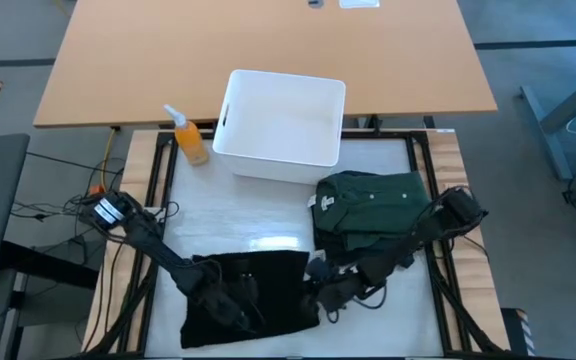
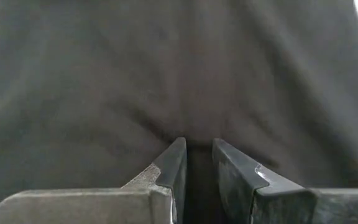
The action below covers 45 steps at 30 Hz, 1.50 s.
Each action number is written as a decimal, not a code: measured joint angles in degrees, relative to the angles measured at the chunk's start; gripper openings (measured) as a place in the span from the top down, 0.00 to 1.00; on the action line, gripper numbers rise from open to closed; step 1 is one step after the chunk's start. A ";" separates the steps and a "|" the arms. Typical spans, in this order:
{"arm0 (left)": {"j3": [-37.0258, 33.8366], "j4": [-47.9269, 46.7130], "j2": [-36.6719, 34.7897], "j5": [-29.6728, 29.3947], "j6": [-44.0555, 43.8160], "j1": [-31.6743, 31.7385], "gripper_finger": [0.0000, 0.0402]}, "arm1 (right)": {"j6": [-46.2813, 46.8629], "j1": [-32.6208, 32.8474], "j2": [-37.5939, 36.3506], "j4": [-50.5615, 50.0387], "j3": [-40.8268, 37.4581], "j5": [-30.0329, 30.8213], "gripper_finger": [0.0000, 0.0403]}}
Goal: Fold laundry
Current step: Fold the black shirt from the white laundry organizer
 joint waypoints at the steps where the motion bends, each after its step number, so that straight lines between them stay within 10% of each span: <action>1: -1.03 3.99 1.01 0.23 0.35 0.29 0.84 | -0.95 -0.04 -1.73 -1.33 0.00 -0.58 0.89; 15: 16.02 25.12 18.05 3.96 20.13 13.24 0.84 | -14.45 -0.07 -17.77 -9.74 3.48 -10.65 0.90; 20: 23.87 3.74 13.40 12.30 27.05 16.10 0.84 | -12.28 0.82 -19.62 -20.07 6.41 -9.27 0.90; 29: 23.81 -26.15 2.22 10.59 22.67 11.80 0.84 | -14.45 1.03 -20.13 -25.07 7.52 -8.95 0.90; 45: 9.00 8.67 10.78 7.68 12.18 10.43 0.84 | -15.47 -0.24 -17.13 -19.84 7.43 -8.71 0.90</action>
